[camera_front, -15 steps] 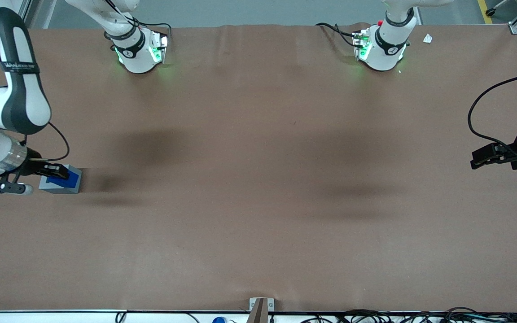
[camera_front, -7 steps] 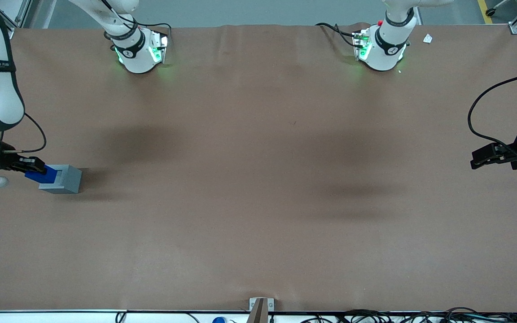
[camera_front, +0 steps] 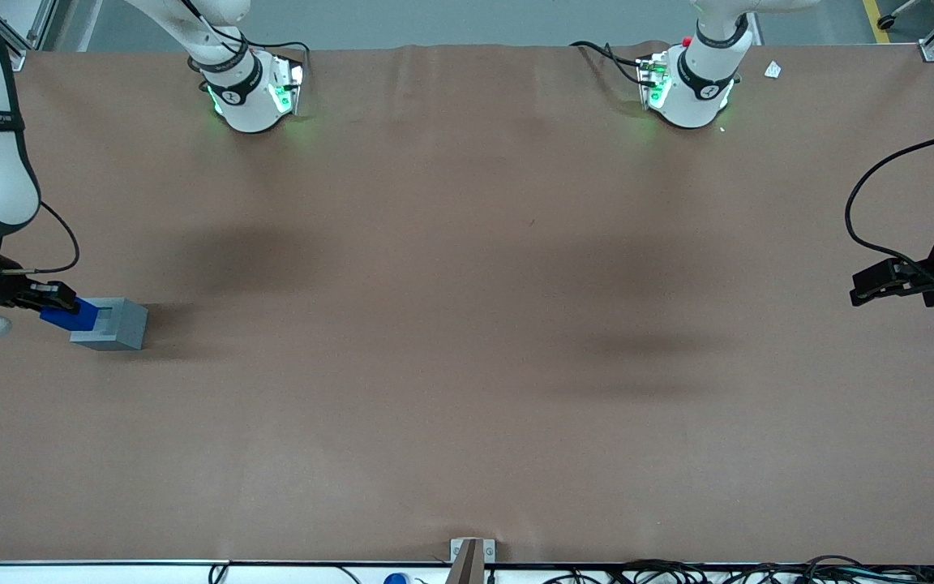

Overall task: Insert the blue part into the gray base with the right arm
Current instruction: 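Align the blue block with the gray base's opening and lower it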

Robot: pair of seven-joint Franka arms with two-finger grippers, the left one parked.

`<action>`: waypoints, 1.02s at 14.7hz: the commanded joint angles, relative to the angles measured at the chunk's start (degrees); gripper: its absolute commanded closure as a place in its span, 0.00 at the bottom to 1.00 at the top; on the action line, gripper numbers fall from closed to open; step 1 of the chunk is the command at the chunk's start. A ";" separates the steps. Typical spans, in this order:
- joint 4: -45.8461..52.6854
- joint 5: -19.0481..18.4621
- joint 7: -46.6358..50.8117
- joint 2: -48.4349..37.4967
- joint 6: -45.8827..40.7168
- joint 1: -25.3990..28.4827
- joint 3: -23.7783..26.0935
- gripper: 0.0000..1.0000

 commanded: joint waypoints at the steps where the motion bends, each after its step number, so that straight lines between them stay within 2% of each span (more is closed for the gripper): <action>1: -1.04 -0.48 -1.64 0.21 0.88 -2.43 1.02 0.82; 5: -1.12 -0.39 -1.90 1.44 1.31 -3.14 1.11 0.82; 9: -4.20 -0.39 -1.90 1.62 5.53 -3.23 1.11 0.82; 15: -4.11 -0.39 -1.90 2.58 5.62 -3.32 1.11 0.82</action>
